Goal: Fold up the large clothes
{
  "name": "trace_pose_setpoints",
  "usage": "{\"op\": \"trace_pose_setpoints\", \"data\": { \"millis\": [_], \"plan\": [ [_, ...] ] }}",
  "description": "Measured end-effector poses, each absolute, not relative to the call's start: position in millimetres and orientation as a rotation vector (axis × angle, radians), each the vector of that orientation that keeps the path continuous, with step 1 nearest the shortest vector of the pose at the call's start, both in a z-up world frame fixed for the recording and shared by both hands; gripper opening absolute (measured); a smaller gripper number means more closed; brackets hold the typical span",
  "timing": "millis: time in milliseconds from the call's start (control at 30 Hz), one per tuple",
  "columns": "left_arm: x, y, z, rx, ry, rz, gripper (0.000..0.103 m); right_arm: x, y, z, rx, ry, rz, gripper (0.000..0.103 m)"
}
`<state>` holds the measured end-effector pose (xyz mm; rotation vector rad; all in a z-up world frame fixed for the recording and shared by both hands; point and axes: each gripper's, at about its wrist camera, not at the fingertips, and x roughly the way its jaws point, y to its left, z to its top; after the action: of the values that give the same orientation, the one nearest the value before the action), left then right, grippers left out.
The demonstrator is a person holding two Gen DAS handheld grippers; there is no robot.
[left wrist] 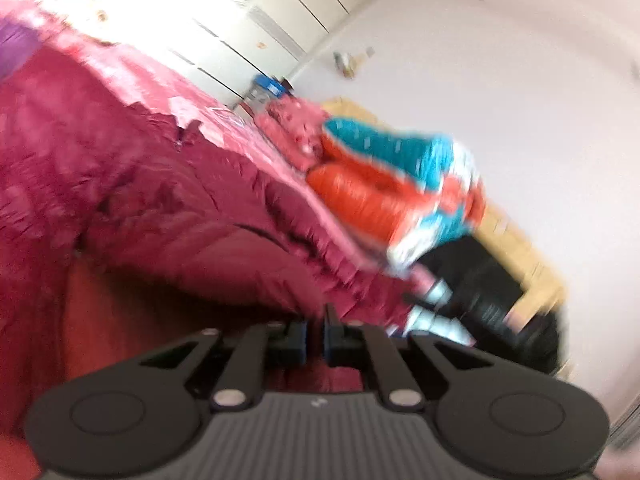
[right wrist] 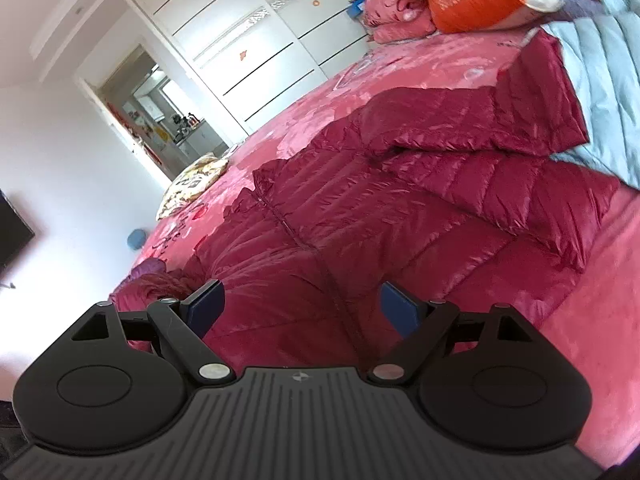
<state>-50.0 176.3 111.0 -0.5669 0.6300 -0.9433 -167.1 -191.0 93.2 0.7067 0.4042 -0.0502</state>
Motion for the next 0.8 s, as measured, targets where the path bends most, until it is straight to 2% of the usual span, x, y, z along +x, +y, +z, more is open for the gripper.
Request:
{"op": "trace_pose_setpoints", "data": {
  "millis": [167, 367, 433, 500, 667, 800],
  "plan": [
    [-74, 224, 114, -0.709, 0.617, -0.886, 0.001, -176, -200, 84, 0.715, 0.416, -0.126, 0.103],
    [-88, 226, 100, -0.593, 0.685, -0.76, 0.004, -191, -230, 62, 0.738, 0.415, -0.308, 0.103],
    [-88, 217, 96, -0.539, 0.703, -0.745, 0.013, -198, -243, 57, 0.754, 0.404, -0.383, 0.103],
    [-89, 206, 94, -0.496, 0.707, -0.743, 0.037, -205, -257, 54, 0.798, 0.369, -0.433, 0.103],
    [-98, 188, 93, -0.357, 0.656, -0.775, 0.057, -212, -296, 38, 0.862, 0.345, -0.542, 0.103],
    [-98, 163, 87, -0.244, 0.656, -0.781, 0.061, -209, -322, 21, 0.98, 0.338, -0.531, 0.103]
  ]
}}
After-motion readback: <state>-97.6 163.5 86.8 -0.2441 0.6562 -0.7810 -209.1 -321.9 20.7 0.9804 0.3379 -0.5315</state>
